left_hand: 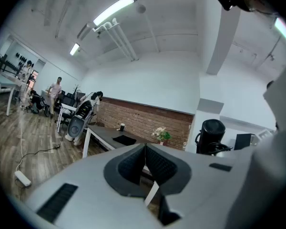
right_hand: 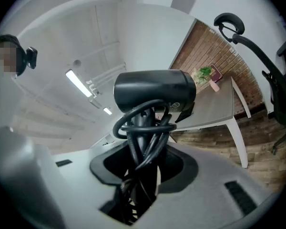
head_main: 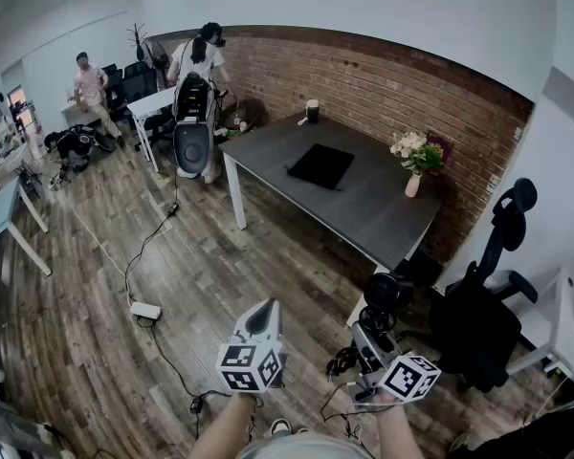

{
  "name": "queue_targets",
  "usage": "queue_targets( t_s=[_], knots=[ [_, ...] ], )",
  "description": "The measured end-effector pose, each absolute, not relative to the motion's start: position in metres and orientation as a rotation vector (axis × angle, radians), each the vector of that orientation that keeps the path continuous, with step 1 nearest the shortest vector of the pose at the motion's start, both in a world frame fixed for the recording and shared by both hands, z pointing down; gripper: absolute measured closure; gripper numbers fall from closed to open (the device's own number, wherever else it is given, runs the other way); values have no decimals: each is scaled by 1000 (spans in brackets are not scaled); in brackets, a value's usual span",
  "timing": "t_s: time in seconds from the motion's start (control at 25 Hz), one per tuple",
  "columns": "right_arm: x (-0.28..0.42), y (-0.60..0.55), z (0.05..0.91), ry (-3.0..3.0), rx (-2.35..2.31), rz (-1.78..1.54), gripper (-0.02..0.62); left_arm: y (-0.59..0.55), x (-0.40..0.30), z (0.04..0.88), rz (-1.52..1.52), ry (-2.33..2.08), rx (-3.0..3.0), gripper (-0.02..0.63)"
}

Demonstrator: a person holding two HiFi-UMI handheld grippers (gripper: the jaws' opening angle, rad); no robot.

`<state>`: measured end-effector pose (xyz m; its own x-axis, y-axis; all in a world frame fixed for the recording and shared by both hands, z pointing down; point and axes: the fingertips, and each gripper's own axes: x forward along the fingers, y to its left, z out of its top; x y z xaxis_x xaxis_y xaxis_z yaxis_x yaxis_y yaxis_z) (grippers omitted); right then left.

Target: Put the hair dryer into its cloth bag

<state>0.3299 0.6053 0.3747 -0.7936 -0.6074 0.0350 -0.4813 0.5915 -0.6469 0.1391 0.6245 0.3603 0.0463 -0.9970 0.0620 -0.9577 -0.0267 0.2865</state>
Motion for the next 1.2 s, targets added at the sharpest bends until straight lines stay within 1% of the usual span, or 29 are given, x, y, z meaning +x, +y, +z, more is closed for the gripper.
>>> queue_targets(
  t_s=[0.28, 0.68, 0.92, 1.2],
  knots=[
    [306, 596, 367, 2653, -898, -932, 440, 612, 114, 362, -224, -1993, 2076, 599],
    [276, 583, 371, 2612, -848, -954, 439, 598, 76, 372, -216, -1971, 2080, 600],
    [274, 578, 382, 2605, -886, -984, 439, 586, 58, 380, -231, -1973, 2050, 599],
    [278, 547, 395, 2576, -959, -1024, 439, 558, 55, 389, -195, -1947, 2057, 599]
  ],
)
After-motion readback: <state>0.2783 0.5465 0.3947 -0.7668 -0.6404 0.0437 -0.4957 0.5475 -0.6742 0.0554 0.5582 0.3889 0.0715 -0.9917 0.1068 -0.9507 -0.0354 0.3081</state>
